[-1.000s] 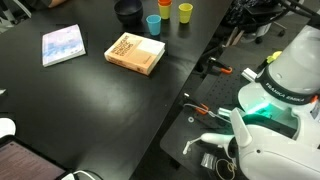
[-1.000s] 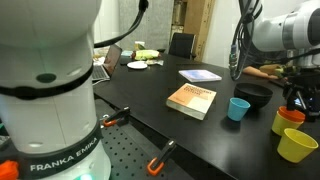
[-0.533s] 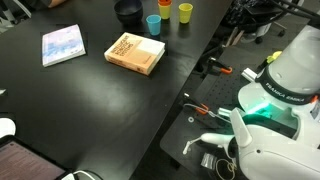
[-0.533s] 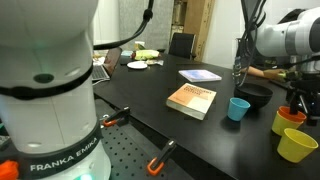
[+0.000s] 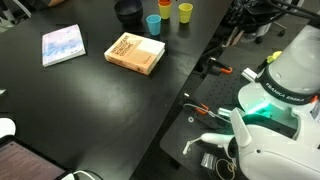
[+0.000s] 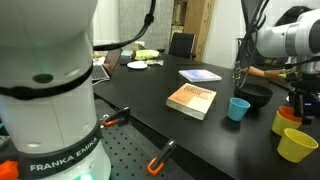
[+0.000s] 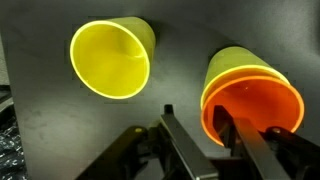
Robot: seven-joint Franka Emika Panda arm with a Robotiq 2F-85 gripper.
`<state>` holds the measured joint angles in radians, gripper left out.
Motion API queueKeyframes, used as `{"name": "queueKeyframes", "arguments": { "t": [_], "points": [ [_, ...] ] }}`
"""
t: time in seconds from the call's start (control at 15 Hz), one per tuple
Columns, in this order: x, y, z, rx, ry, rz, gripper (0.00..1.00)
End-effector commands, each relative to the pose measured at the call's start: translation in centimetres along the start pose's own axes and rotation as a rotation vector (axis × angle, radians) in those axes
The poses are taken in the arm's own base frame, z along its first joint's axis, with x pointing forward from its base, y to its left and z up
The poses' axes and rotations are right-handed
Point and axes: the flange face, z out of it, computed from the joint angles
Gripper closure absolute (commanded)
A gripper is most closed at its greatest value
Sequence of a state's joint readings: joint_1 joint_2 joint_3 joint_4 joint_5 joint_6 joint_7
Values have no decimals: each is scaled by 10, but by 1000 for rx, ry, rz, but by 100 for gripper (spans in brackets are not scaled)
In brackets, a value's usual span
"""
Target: Unstack the cups.
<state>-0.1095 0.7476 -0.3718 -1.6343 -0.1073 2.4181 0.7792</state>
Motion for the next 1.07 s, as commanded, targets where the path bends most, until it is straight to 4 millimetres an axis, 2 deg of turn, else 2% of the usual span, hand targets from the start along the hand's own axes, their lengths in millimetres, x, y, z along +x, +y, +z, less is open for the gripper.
{"name": "queueKeyframes", "arguments": {
  "t": [0.0,0.13,0.27,0.53,1.0],
  "points": [
    [6,-6,-2,12,-6,7,85],
    [5,-8,-1,15,-9,7,100],
    [3,-10,-1,20,-12,8,100],
    [6,-15,-15,34,3,-3,98],
    [8,-12,-30,33,17,-16,99]
  ]
}}
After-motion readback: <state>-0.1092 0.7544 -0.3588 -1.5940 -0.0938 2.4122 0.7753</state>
